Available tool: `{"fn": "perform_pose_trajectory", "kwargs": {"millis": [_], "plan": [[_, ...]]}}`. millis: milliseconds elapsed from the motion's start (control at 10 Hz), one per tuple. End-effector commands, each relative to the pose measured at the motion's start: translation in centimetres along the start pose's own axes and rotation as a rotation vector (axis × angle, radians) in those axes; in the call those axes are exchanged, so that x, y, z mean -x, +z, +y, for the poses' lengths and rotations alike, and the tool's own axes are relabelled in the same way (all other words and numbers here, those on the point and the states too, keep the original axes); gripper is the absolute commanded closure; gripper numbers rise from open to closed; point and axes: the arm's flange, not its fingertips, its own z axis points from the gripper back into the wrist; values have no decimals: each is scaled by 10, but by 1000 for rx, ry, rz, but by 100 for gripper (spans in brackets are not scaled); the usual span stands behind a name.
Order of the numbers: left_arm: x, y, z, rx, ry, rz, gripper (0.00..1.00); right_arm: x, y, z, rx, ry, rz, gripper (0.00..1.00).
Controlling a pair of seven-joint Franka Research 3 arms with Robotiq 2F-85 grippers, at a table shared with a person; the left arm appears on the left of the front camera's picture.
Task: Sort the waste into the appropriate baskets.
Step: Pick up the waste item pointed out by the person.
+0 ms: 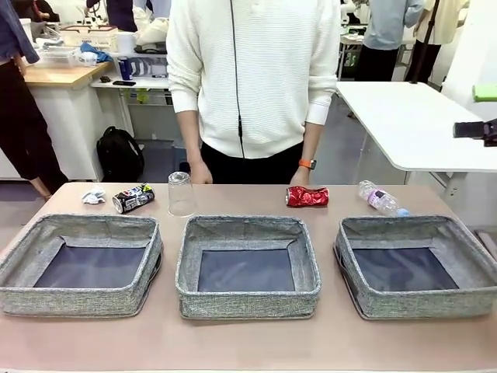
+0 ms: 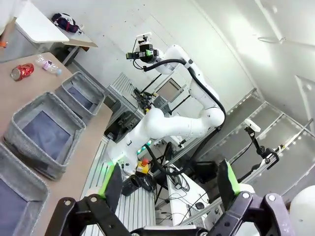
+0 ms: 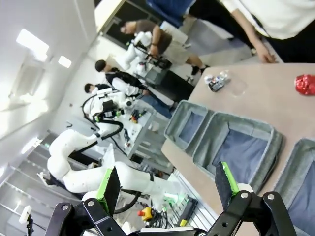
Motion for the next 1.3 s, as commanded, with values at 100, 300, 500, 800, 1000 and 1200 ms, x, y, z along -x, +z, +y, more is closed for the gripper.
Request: {"fn": "perform_pose_trajectory", "kwargs": {"millis": [100,300,500,800,1000,1200], "plan": [[-2,1,0,5,-20,-9,0,-4,-2,0,-15,30,-12,0],[-2,1,0,5,-20,-9,0,-4,-2,0,-15,30,-12,0],[-2,1,0,5,-20,-9,0,-4,-2,0,-15,30,-12,0],[-2,1,0,5,-20,-9,0,-4,-2,0,-15,30,-12,0],[-2,1,0,5,-20,-9,0,-4,-2,0,-15,30,-12,0],[-2,1,0,5,-20,-9,0,-4,-2,0,-15,30,-12,0]]}}
